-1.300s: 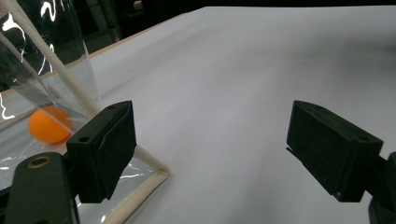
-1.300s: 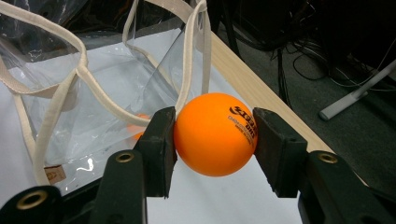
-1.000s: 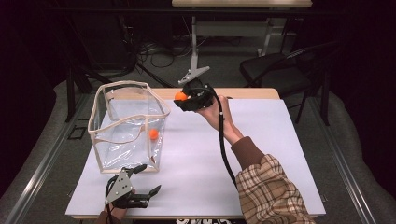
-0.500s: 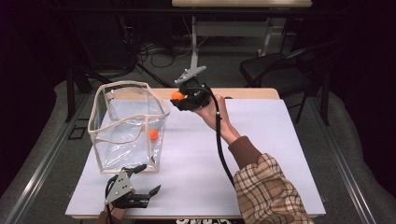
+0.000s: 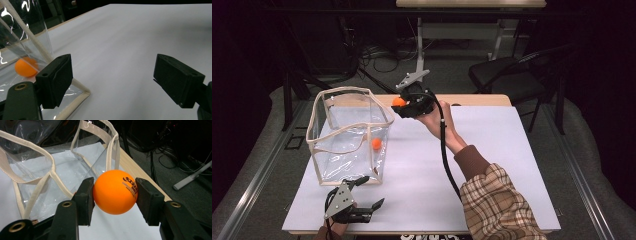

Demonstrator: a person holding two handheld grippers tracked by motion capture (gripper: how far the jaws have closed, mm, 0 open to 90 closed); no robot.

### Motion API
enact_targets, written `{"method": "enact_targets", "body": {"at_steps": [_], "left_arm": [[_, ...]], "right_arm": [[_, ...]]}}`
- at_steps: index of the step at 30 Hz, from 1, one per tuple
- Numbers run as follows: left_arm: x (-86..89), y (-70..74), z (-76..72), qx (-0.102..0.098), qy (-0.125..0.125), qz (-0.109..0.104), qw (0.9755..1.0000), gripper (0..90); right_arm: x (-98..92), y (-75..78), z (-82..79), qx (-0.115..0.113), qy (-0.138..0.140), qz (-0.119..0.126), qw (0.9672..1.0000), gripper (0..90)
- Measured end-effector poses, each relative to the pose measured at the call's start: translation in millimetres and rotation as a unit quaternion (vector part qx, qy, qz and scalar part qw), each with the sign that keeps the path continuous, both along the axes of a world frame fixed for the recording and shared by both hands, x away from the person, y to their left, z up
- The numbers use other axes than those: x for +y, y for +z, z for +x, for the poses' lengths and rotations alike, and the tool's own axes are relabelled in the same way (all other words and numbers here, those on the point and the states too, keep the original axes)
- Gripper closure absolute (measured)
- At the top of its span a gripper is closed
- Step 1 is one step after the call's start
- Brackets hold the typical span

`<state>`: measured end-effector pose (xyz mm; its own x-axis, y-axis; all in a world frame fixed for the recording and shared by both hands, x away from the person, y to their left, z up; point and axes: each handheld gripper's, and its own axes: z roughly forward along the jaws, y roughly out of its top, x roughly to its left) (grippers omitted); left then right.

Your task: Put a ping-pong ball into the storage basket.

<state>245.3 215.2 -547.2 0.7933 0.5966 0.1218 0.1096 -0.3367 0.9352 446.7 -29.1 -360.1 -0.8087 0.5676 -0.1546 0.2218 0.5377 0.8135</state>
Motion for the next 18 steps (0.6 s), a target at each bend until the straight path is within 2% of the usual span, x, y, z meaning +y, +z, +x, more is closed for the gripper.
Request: {"method": "enact_targets", "body": {"at_steps": [18], "left_arm": [[0.3,0.1,-0.1,0.0,0.0,0.0,1.0,15.8]], "right_arm": [[11.5,2.4,-0.2,-0.002,0.005,0.001,1.0,50.9]]}}
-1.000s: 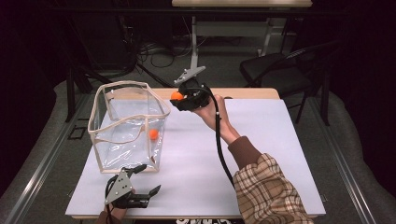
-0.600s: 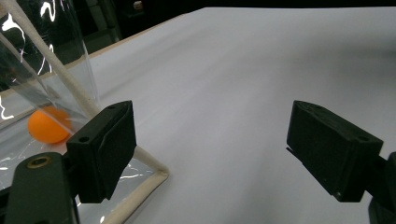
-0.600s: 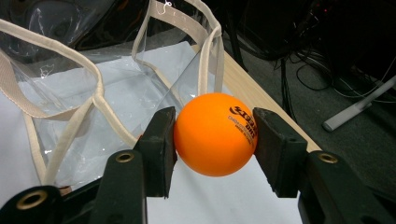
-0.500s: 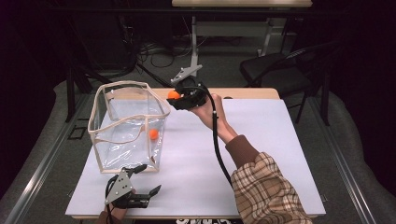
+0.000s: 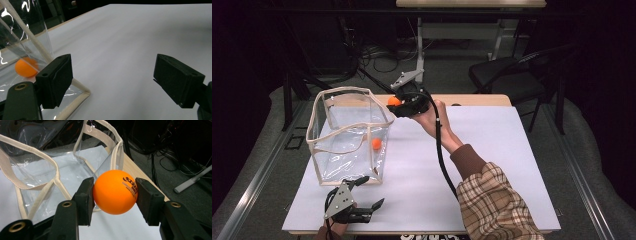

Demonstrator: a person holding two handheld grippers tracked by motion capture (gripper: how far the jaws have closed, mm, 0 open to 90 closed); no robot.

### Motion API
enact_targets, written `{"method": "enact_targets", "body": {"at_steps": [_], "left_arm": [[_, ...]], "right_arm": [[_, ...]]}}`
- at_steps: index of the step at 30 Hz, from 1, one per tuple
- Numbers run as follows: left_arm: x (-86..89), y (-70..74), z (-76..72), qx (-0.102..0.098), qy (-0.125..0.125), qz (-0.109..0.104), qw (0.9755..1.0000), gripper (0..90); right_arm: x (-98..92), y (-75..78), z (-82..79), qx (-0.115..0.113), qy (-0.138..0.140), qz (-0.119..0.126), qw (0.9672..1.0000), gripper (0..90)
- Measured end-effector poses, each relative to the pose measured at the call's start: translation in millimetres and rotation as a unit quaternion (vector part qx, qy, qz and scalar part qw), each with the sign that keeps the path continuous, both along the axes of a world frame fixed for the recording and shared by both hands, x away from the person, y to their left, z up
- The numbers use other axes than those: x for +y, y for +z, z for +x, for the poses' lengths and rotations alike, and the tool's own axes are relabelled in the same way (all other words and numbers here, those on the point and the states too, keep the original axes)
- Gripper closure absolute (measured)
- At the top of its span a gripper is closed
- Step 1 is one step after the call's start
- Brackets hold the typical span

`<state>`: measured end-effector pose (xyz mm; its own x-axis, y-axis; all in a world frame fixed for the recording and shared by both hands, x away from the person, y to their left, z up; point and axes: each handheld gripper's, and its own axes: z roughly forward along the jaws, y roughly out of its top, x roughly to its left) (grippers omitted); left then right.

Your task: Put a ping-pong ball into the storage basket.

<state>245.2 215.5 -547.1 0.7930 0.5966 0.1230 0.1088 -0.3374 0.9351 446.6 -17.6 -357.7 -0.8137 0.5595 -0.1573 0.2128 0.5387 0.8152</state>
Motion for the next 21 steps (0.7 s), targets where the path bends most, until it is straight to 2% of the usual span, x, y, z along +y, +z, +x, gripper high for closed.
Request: {"method": "enact_targets", "body": {"at_steps": [21], "left_arm": [[0.4,0.2,-0.1,-0.001,-0.001,-0.001,1.0,15.8]], "right_arm": [[10.0,1.0,-0.2,-0.007,0.004,0.003,1.0,50.8]]}}
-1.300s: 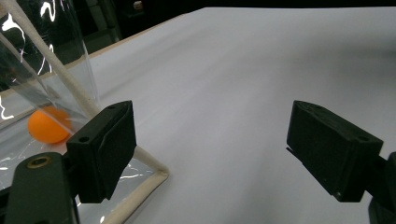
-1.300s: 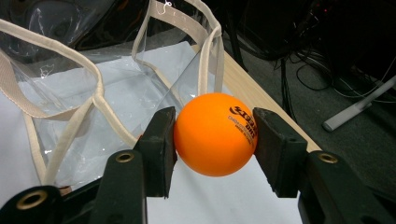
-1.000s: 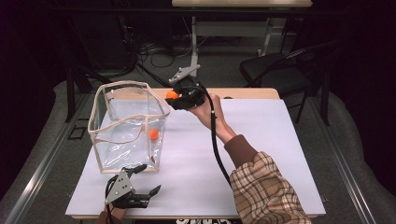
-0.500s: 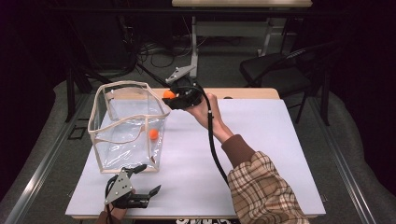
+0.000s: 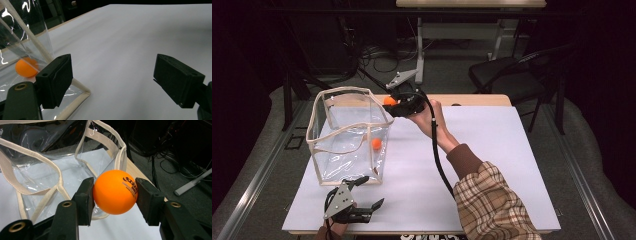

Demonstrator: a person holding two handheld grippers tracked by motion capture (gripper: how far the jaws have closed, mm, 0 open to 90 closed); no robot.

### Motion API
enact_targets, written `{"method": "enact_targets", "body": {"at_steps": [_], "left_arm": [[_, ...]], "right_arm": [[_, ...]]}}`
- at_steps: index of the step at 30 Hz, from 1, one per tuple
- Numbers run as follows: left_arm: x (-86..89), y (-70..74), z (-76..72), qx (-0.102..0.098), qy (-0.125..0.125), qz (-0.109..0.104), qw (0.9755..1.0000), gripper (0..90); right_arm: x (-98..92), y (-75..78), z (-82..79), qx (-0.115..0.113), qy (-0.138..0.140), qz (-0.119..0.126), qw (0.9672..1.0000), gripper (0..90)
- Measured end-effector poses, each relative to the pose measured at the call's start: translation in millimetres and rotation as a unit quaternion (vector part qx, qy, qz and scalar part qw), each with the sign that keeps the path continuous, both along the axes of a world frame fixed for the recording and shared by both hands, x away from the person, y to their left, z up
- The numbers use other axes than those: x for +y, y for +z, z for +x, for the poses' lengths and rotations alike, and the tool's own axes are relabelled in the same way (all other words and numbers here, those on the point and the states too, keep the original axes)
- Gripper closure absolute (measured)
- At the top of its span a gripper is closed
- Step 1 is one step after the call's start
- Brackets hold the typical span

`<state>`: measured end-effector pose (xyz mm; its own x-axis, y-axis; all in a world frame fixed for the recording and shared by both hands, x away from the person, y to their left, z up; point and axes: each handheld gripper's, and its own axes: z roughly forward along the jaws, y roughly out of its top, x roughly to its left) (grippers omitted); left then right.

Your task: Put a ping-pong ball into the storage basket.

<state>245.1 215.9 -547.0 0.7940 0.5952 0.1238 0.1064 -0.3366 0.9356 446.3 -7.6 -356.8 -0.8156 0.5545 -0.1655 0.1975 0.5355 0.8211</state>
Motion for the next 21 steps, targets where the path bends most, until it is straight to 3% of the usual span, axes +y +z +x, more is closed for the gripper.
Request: {"method": "enact_targets", "body": {"at_steps": [21], "left_arm": [[0.1,0.0,-0.1,0.0,0.0,-0.001,1.0,15.7]], "right_arm": [[9.2,2.6,2.3,-0.003,0.004,0.004,1.0,50.8]]}}
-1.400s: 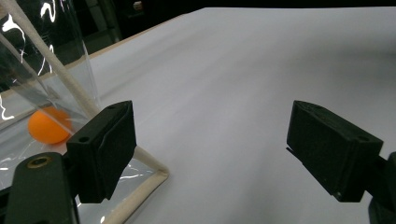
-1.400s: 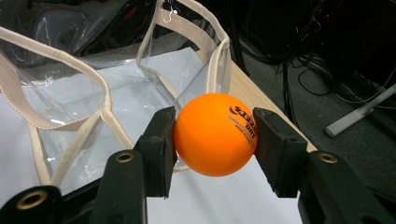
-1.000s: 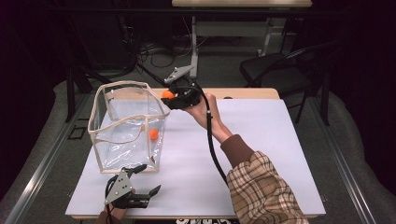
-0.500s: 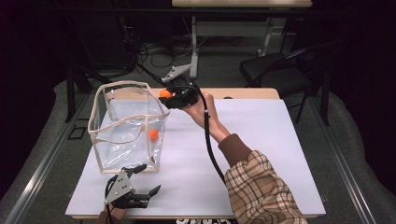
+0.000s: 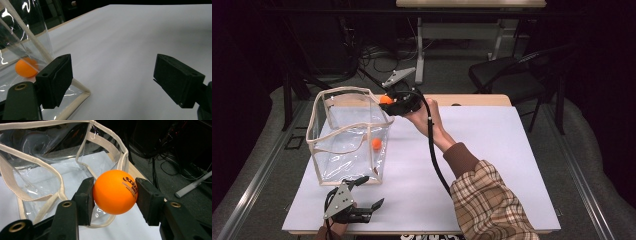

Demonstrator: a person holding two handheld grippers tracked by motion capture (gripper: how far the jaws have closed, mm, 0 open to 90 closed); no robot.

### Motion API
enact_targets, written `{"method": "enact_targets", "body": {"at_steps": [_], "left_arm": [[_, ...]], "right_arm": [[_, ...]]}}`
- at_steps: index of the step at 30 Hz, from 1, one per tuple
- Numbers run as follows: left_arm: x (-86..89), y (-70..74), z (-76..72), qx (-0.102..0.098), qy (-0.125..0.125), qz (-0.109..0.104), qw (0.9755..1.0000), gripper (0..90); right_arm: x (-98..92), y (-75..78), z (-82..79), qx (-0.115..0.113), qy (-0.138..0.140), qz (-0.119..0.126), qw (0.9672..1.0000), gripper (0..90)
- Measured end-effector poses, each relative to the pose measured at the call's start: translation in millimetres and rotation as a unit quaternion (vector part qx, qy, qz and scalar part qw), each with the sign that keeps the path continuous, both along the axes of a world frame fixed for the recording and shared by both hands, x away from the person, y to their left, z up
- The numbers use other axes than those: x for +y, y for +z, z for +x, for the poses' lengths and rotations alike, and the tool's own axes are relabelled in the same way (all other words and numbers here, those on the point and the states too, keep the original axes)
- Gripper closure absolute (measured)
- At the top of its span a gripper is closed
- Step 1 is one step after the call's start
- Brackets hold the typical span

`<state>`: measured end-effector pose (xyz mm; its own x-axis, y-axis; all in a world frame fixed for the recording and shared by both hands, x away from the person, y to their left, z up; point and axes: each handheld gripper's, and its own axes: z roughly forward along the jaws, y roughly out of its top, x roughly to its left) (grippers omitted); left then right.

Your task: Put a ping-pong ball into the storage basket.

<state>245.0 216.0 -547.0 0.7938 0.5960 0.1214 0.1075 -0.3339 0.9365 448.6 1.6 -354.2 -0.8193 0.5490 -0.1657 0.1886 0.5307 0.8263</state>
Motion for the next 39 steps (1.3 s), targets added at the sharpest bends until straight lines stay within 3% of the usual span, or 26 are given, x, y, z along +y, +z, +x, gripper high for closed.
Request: {"method": "enact_targets", "body": {"at_steps": [39], "left_arm": [[0.5,0.4,0.0,-0.003,-0.001,0.001,1.0,15.8]], "right_arm": [[18.7,-0.7,1.0,-0.001,0.011,0.001,0.9999,50.9]]}}
